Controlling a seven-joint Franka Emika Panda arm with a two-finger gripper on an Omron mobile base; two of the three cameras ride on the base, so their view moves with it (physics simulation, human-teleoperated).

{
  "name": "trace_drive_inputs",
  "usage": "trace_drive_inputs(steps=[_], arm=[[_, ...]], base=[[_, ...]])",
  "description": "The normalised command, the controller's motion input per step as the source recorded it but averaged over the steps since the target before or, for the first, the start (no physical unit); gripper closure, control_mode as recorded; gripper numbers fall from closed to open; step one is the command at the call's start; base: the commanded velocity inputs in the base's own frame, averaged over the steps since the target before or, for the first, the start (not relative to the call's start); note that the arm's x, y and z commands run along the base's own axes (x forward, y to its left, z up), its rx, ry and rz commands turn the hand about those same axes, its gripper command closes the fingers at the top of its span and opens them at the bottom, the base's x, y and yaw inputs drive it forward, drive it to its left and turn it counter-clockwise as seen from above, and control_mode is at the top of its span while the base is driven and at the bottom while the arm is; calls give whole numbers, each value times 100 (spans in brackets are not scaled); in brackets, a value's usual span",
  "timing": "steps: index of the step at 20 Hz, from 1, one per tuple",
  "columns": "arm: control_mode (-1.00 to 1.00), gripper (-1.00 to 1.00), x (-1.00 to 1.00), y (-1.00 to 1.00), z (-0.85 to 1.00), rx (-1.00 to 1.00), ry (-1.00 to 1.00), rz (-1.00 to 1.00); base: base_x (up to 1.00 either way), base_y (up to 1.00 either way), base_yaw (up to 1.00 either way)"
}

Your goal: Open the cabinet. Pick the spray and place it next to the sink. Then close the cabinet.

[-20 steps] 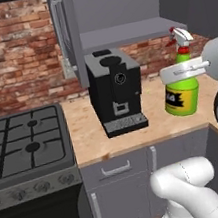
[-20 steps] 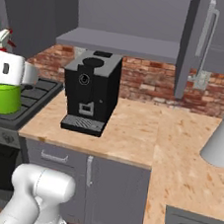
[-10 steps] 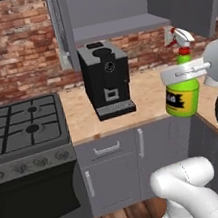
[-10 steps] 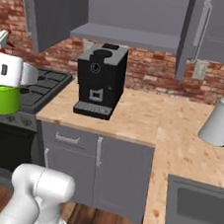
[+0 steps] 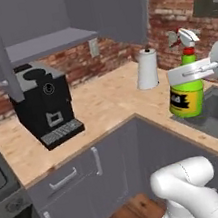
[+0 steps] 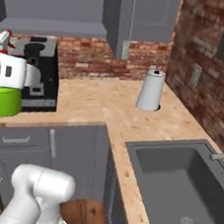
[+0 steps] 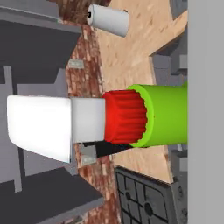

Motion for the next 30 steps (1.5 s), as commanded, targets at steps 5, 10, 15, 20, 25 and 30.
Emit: trace_drive_inputs(steps=[5,10,15,20,25,30], arm=[[100,100,0,0,0,0,0,0],[100,100,0,0,0,0,0,0],[100,100,0,0,0,0,0,0],[100,100,0,0,0,0,0,0],[100,100,0,0,0,0,0,0],[100,100,0,0,0,0,0,0]], base=[[-33,3,-99],[-31,-25,-98],[-8,-70,-79],[32,-100,-24],[60,-66,-10],[75,14,-46]])
